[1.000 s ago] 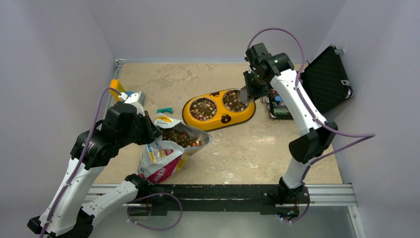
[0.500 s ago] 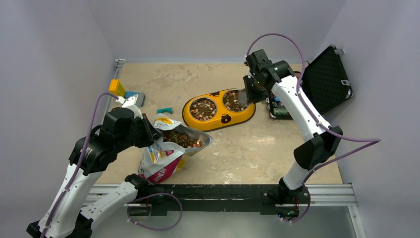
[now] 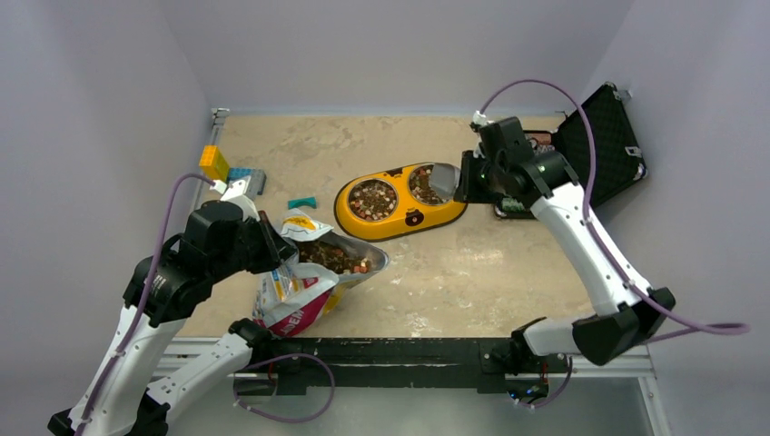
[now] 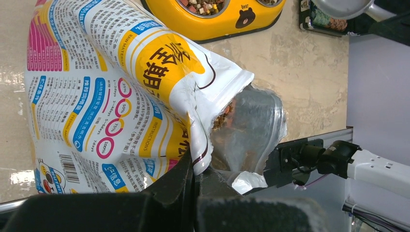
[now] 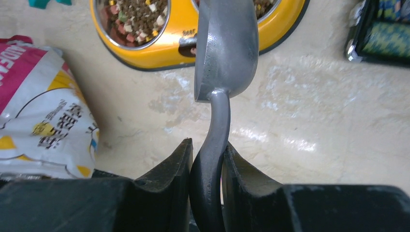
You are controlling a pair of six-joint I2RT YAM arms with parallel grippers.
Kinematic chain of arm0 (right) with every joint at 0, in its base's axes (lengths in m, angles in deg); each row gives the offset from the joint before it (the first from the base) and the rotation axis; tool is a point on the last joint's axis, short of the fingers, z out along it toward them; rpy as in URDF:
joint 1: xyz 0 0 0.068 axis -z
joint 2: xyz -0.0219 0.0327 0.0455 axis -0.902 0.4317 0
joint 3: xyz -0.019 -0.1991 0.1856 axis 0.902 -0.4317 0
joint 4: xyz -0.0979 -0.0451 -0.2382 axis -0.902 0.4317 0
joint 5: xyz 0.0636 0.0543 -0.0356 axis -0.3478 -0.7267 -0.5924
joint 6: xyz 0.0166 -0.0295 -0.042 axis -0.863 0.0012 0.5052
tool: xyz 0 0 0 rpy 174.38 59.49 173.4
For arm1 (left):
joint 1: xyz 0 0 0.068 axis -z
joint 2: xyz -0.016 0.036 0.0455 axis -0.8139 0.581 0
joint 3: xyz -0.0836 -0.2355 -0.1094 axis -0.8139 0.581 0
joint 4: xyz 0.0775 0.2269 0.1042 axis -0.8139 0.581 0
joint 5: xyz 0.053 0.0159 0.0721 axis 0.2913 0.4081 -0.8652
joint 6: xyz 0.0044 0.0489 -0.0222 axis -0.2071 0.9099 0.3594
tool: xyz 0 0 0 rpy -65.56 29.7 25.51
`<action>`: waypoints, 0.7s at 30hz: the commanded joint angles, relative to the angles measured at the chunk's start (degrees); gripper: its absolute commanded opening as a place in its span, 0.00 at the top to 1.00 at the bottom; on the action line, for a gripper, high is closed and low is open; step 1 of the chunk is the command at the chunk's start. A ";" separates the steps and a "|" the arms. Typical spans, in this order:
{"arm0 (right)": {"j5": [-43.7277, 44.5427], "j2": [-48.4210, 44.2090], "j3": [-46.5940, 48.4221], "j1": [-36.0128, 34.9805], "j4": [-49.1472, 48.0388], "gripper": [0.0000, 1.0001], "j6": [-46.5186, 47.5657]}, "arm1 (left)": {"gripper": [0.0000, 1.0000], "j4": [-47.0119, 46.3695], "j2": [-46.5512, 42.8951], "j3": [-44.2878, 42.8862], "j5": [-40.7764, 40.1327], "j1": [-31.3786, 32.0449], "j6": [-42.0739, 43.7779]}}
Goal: Serve the pet food
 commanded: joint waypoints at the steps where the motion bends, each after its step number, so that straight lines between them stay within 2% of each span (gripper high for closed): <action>1: -4.45 -10.31 -8.65 0.22 -3.99 1.00 -8.61 | 1.00 1.14 -0.77 -2.27 0.53 -0.32 2.57; 7: -12.88 -25.81 -28.63 0.80 -6.16 1.00 -21.25 | 1.00 2.17 -0.36 -4.12 -0.79 -0.31 6.72; 10: -20.74 -30.27 -37.49 0.80 -6.43 1.00 -23.62 | 1.00 2.23 -0.62 -3.24 -0.08 -0.28 8.28; 12: -23.19 -30.35 -40.01 0.76 -4.67 1.00 -22.92 | 1.00 2.15 -0.88 -2.58 -0.03 -0.29 9.40; 16: -21.76 -28.25 -39.84 0.68 0.14 1.00 -19.11 | 1.00 2.40 -1.51 -2.45 1.57 -0.29 12.03; 21: -23.85 -23.02 -41.17 0.75 -3.74 0.98 -15.20 | 1.00 2.71 -2.58 -2.50 2.43 0.17 13.10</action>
